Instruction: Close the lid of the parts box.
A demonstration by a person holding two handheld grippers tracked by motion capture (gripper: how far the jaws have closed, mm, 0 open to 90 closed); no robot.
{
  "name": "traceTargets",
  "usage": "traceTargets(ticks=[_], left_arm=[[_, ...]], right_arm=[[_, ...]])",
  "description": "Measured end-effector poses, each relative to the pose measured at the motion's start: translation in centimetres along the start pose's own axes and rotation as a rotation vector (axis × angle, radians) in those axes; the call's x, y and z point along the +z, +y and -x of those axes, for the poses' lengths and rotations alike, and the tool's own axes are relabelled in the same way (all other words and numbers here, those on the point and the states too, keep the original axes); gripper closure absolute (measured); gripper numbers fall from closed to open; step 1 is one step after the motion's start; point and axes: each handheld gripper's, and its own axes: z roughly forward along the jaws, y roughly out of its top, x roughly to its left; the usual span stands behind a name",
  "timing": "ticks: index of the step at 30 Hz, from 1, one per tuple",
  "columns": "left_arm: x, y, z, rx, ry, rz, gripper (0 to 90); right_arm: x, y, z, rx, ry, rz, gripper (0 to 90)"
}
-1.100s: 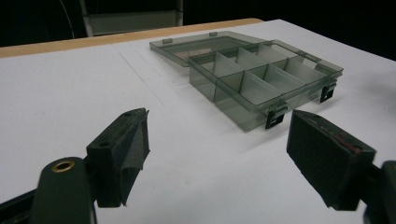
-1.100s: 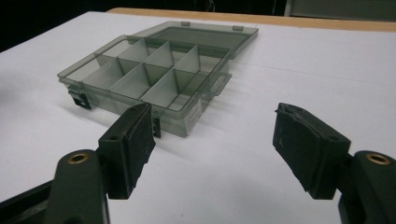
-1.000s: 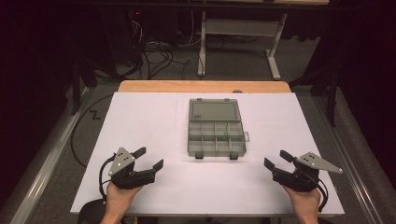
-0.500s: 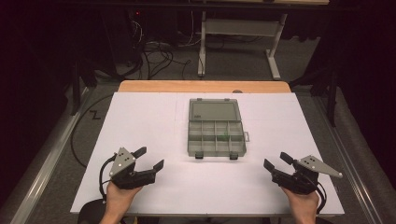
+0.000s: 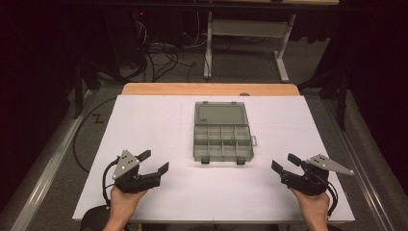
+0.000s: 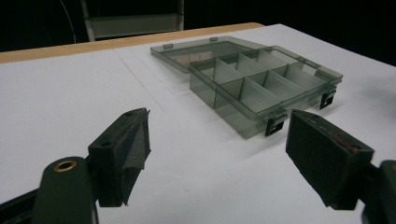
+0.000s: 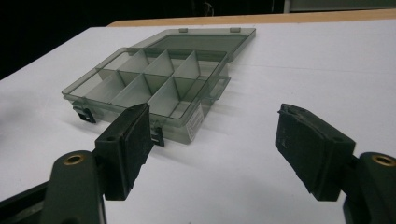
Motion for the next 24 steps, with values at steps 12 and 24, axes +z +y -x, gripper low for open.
traceTargets(ticks=[12, 24], left_arm=[[1.4, 2.1, -0.3, 0.017, -0.013, -0.022, 22.7], [3.5, 3.7, -0.6, 0.024, -0.019, -0.047, 23.5]], right_arm=[[3.1, 2.3, -0.4, -0.054, 0.018, -0.094, 45.1], [5.9, 4.1, -0.8, -0.075, 0.04, -0.232, 52.0]])
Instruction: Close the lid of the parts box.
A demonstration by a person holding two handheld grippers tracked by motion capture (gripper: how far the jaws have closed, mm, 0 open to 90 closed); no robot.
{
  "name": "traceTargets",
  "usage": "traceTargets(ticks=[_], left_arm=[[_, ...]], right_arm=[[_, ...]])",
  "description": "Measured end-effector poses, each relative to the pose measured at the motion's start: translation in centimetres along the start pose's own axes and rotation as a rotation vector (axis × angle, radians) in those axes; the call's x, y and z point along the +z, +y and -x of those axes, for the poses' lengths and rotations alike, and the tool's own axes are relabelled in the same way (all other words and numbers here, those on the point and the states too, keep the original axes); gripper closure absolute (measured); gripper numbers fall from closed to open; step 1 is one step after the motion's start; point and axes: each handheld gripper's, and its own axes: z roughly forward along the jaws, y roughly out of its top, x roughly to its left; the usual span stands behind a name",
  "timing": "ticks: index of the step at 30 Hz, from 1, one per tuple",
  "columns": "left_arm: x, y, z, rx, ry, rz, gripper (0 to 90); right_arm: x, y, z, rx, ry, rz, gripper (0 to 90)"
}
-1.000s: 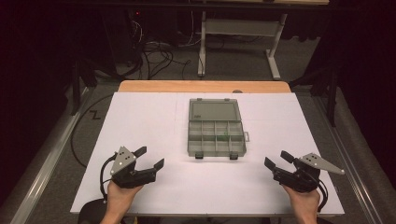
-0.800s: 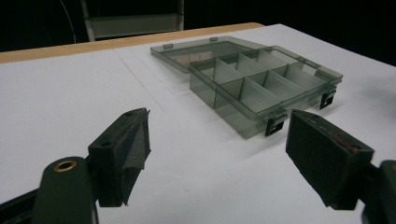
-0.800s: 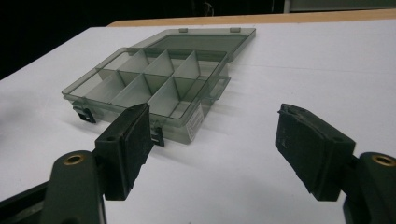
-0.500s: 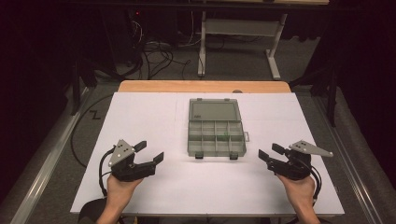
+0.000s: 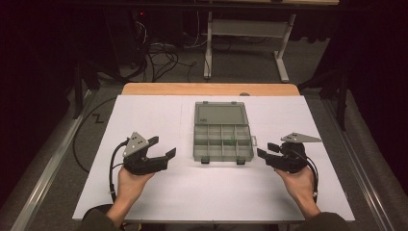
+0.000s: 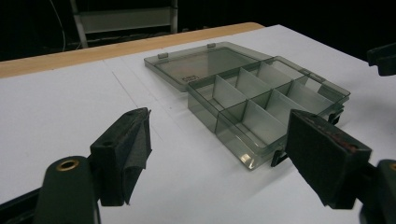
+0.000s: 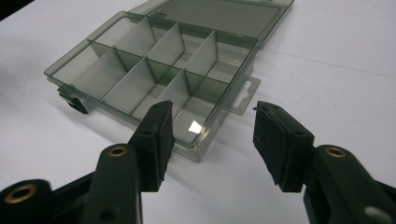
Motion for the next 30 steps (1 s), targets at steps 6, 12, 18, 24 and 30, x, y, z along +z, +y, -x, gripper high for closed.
traceTargets(ticks=[6, 12, 18, 24, 30], left_arm=[[1.1, 1.1, -0.2, 0.006, 0.0, -0.018, 23.8], [2.6, 2.0, -0.4, 0.007, 0.007, -0.053, 25.6], [4.1, 2.7, -0.8, -0.002, 0.017, -0.093, 26.6], [5.6, 3.4, -1.0, -0.017, 0.018, -0.133, 27.0], [7.0, 4.0, -1.3, -0.033, 0.014, -0.174, 27.0]], right_arm=[[0.7, 1.2, 0.1, 0.017, 0.015, -0.059, 54.9], [1.9, 2.3, 0.7, 0.046, 0.002, -0.113, 57.2], [3.2, 3.1, 1.4, 0.097, 0.007, -0.177, 61.1], [4.2, 4.2, 1.3, 0.104, -0.008, -0.254, 64.3], [5.6, 5.6, 1.0, 0.105, -0.025, -0.336, 66.0]])
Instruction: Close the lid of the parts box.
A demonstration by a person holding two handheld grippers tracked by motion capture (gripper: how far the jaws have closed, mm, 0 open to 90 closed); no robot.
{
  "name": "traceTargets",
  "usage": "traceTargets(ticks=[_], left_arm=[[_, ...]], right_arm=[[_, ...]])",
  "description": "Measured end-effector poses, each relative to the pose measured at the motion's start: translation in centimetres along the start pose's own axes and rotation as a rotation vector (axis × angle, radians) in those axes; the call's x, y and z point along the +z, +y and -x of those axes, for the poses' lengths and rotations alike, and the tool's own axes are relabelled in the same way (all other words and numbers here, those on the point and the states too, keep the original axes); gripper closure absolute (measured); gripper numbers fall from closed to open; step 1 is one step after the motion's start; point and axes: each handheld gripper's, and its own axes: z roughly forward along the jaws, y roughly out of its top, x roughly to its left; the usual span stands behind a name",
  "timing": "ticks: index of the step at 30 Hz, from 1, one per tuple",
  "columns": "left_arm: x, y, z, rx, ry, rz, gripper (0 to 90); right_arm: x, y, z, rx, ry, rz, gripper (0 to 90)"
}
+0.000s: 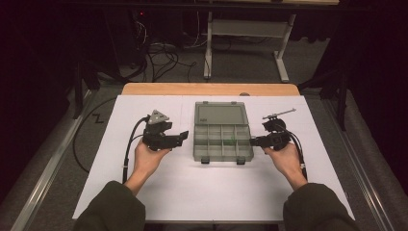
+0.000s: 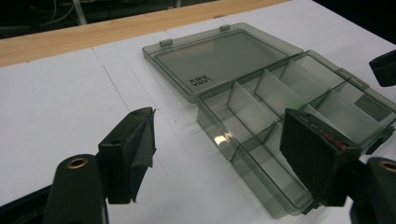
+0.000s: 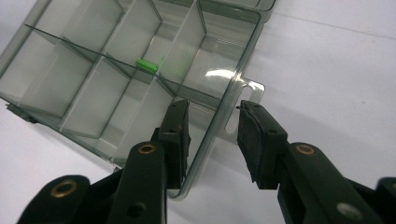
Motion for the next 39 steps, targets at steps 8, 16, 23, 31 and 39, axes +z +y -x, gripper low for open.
traceTargets(ticks=[8, 16, 23, 31, 39], left_arm=[[1.1, 1.0, -0.3, -0.01, 0.012, -0.046, 26.9], [2.0, 2.1, -0.4, -0.007, 0.017, -0.077, 26.7], [3.0, 2.8, -0.3, -0.005, 0.014, -0.116, 26.7], [4.3, 3.9, -0.2, 0.004, 0.018, -0.156, 26.6], [6.0, 5.1, 0.0, 0.007, 0.01, -0.216, 26.8]], right_arm=[[0.9, 1.8, -0.5, 0.019, -0.019, -0.078, 67.2], [1.8, 3.3, -0.6, 0.04, -0.05, -0.134, 66.9], [2.5, 3.6, -0.4, 0.081, -0.054, -0.17, 65.7], [2.6, 3.5, 0.0, 0.116, -0.032, -0.196, 64.5], [2.6, 3.6, 0.1, 0.116, -0.028, -0.196, 64.3]])
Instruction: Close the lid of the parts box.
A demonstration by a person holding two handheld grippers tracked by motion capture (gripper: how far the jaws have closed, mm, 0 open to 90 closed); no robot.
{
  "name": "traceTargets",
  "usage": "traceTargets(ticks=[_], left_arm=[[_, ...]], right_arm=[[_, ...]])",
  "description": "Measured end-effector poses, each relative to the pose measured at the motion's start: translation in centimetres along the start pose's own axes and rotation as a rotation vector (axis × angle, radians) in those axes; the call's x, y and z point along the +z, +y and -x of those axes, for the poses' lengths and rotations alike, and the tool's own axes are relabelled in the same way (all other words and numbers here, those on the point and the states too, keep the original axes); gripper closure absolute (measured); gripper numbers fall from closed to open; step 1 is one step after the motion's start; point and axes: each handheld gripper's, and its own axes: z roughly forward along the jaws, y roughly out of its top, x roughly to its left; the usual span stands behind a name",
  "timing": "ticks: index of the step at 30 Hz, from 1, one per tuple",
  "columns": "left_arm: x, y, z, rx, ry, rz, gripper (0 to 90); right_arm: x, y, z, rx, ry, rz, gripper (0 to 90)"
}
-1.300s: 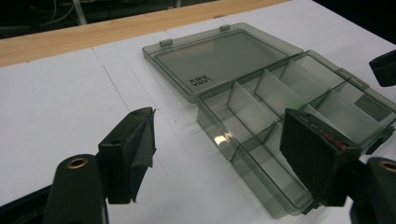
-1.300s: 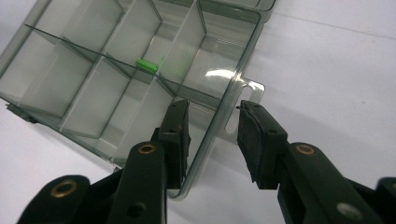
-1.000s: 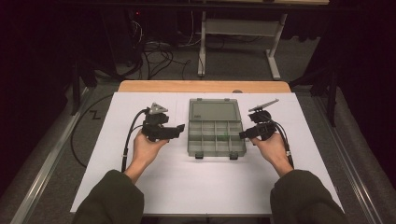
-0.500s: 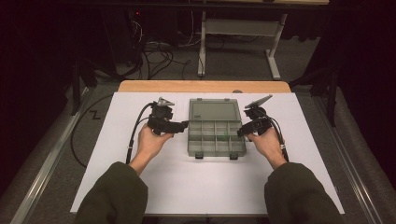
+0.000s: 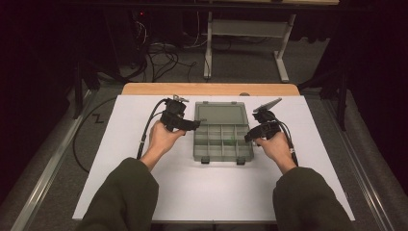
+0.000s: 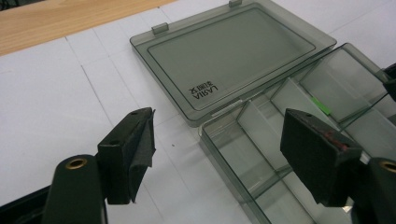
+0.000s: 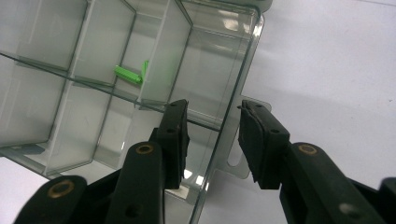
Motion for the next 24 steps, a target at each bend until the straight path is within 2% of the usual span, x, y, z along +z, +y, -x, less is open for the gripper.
traceTargets(ticks=[5, 8, 13, 16, 18, 19, 21, 24], left_arm=[[1.1, 0.9, -0.2, -0.009, -0.001, -0.048, 27.5], [1.8, 1.3, -0.4, -0.022, -0.011, -0.093, 29.2], [3.1, 2.2, -1.0, -0.074, -0.031, -0.144, 30.5], [3.7, 2.6, -1.2, -0.081, -0.024, -0.172, 30.8], [4.1, 2.8, -1.5, -0.093, -0.038, -0.177, 32.1], [4.3, 3.0, -1.6, -0.087, -0.048, -0.189, 32.7], [4.7, 3.2, -1.9, -0.075, -0.039, -0.216, 36.0], [5.6, 3.4, -2.1, -0.1, -0.037, -0.245, 36.8]], right_arm=[[0.0, 0.0, 0.0, -0.004, 0.003, -0.001, 64.1], [0.0, 0.0, 0.1, -0.008, 0.004, -0.006, 64.1], [0.0, 0.1, 0.0, -0.009, 0.001, -0.009, 64.2], [0.0, 0.1, 0.0, -0.017, 0.001, -0.009, 64.1], [0.0, 0.1, 0.0, -0.019, 0.001, -0.011, 64.1], [0.0, 0.1, 0.0, -0.021, 0.001, -0.011, 64.0], [0.0, 0.2, 0.0, -0.035, 0.002, -0.016, 63.0], [0.0, 0.3, -0.2, -0.046, -0.008, -0.022, 63.0]])
